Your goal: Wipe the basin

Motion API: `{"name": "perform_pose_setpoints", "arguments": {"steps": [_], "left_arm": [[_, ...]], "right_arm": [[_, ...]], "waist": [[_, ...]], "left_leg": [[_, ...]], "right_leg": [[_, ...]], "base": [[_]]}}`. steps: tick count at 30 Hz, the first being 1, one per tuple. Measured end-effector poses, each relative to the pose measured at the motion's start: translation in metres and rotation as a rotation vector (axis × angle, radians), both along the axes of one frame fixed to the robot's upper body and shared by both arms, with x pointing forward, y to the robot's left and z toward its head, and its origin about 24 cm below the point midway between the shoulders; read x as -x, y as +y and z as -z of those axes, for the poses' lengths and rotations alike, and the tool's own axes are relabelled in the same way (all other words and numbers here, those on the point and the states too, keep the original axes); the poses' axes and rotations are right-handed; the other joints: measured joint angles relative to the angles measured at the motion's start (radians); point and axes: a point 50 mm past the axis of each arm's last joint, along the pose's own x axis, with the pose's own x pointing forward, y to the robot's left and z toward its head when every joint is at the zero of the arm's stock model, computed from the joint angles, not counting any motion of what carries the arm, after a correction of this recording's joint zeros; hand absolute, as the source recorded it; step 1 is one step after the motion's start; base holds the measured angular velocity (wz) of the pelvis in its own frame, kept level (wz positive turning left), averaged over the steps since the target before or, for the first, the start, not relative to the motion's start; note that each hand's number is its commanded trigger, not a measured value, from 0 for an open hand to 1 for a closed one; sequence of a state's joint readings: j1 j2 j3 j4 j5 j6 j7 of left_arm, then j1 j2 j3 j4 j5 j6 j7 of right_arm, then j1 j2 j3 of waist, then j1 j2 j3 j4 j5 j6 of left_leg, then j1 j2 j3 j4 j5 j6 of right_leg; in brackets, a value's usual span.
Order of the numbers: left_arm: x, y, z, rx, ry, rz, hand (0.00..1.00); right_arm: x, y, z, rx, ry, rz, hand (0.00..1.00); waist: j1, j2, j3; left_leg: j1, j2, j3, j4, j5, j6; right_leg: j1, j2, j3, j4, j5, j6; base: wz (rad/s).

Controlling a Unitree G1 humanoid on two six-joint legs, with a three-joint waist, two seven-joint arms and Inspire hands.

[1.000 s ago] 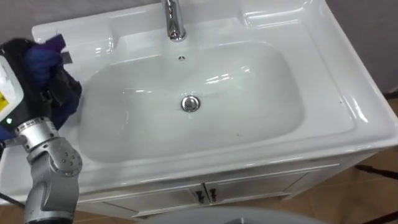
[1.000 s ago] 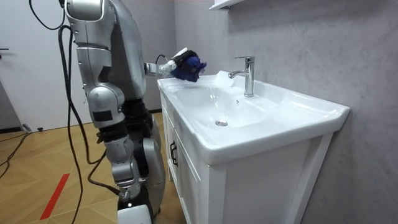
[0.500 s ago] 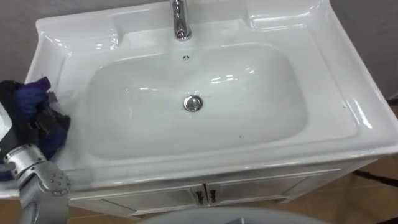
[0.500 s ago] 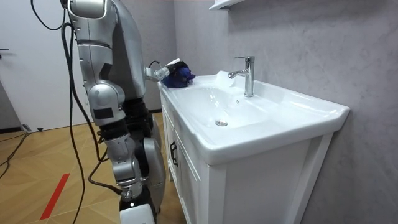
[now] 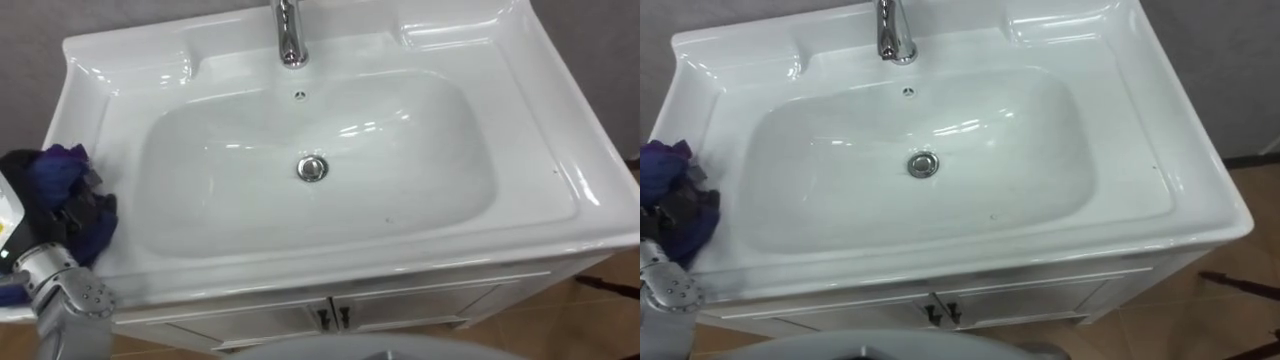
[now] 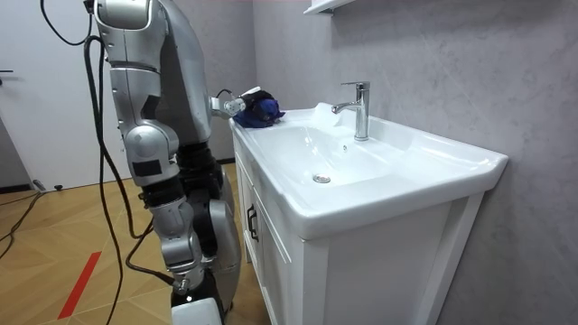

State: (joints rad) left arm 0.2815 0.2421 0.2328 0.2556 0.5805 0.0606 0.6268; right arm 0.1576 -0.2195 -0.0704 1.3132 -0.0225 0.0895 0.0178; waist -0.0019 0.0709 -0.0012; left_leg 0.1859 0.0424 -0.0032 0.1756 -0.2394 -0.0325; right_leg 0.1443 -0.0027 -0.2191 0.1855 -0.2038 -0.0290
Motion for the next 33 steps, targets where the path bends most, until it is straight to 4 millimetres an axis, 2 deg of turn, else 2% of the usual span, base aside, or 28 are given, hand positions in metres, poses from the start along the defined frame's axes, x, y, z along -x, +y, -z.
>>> {"name": "perform_pose_setpoints", "arguments": {"steps": [10, 17, 22, 27, 33], "left_arm": [[0.000, -0.001, 0.000, 0.002, 0.000, 0.002, 0.00], [-0.011, -0.005, -0.016, -0.014, -0.077, 0.031, 0.00], [-0.013, -0.007, -0.017, -0.014, -0.084, 0.043, 0.00], [-0.020, -0.016, -0.023, -0.013, -0.118, 0.090, 0.00], [-0.025, -0.018, -0.026, -0.011, -0.143, 0.106, 0.00]], "right_arm": [[0.003, 0.001, 0.000, -0.006, 0.005, 0.045, 0.00], [0.000, 0.002, 0.001, 0.004, -0.013, 0.058, 0.00], [0.001, 0.002, 0.001, 0.004, -0.002, 0.045, 0.00], [0.001, 0.001, 0.001, 0.012, -0.003, 0.036, 0.00], [0.001, 0.001, 0.000, 0.027, 0.000, 0.030, 0.00]], "waist": [[-0.002, -0.001, -0.0014], [-0.024, -0.004, -0.0032], [-0.044, -0.003, -0.0027], [-0.048, 0.001, 0.0011], [-0.048, 0.007, 0.0058]], "left_leg": [[0.002, 0.000, 0.001, -0.007, 0.003, 0.004], [-0.001, -0.001, -0.001, -0.006, 0.003, 0.004], [0.000, -0.001, 0.000, -0.008, 0.003, 0.004], [0.001, -0.001, 0.003, -0.009, 0.003, 0.004], [0.001, -0.001, 0.009, -0.009, 0.003, 0.005]], "right_leg": [[-0.002, 0.003, 0.008, -0.001, 0.000, 0.000], [-0.002, 0.002, 0.002, -0.001, 0.000, 0.000], [-0.002, 0.002, 0.007, -0.001, 0.000, 0.000], [-0.004, -0.001, 0.013, -0.001, 0.000, 0.001], [-0.009, 0.000, 0.018, 0.000, 0.000, 0.001]], "base": [[0.00], [0.01], [0.00], [-0.02], [-0.01]]}}
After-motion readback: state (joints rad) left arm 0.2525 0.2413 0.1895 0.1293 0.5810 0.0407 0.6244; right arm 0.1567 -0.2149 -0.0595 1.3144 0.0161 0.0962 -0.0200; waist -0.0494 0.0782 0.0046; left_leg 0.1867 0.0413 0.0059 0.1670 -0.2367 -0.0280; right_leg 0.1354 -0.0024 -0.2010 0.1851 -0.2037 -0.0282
